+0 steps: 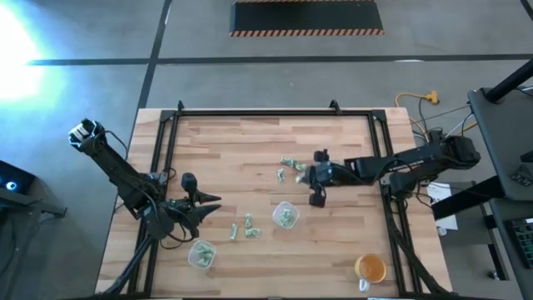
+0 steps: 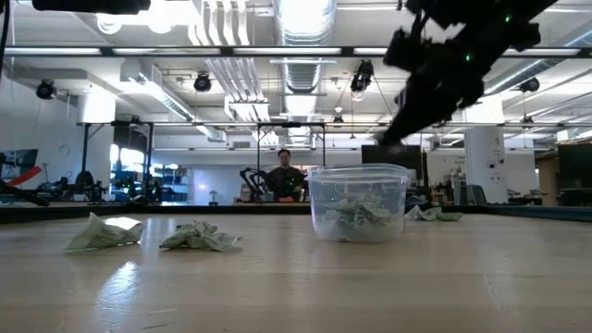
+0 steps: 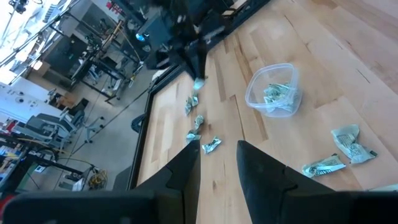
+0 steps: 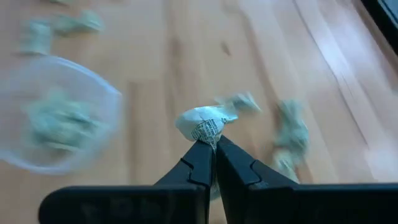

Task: Pick and place items into bin
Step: Put the light green packet into the top transparent bin

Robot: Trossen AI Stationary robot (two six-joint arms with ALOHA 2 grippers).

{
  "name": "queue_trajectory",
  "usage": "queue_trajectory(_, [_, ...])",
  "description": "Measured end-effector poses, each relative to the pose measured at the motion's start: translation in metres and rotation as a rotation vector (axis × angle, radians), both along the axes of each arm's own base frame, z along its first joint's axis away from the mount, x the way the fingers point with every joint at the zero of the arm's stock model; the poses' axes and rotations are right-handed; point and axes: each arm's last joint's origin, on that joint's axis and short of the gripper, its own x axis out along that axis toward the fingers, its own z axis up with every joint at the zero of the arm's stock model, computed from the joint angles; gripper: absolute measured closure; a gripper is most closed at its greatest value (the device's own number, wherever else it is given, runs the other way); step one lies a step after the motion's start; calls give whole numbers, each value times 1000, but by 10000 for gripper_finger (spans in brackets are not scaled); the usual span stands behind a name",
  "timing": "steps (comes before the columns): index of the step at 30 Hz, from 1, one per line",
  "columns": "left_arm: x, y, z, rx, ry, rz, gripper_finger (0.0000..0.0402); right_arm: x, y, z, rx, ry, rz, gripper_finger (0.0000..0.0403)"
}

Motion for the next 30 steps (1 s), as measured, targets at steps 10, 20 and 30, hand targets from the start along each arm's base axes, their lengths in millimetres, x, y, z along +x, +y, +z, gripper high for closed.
queue_trajectory(10, [0,0,0,0,0,0,314,8,36,17,-55,-111,222,392])
queue_trajectory(20, [0,0,0,0,0,0,314,10,39,18,-20,-167,268,392])
queue_trajectory(30, [0,0,0,0,1,0,314,27,48,-7,20,-196,455,392])
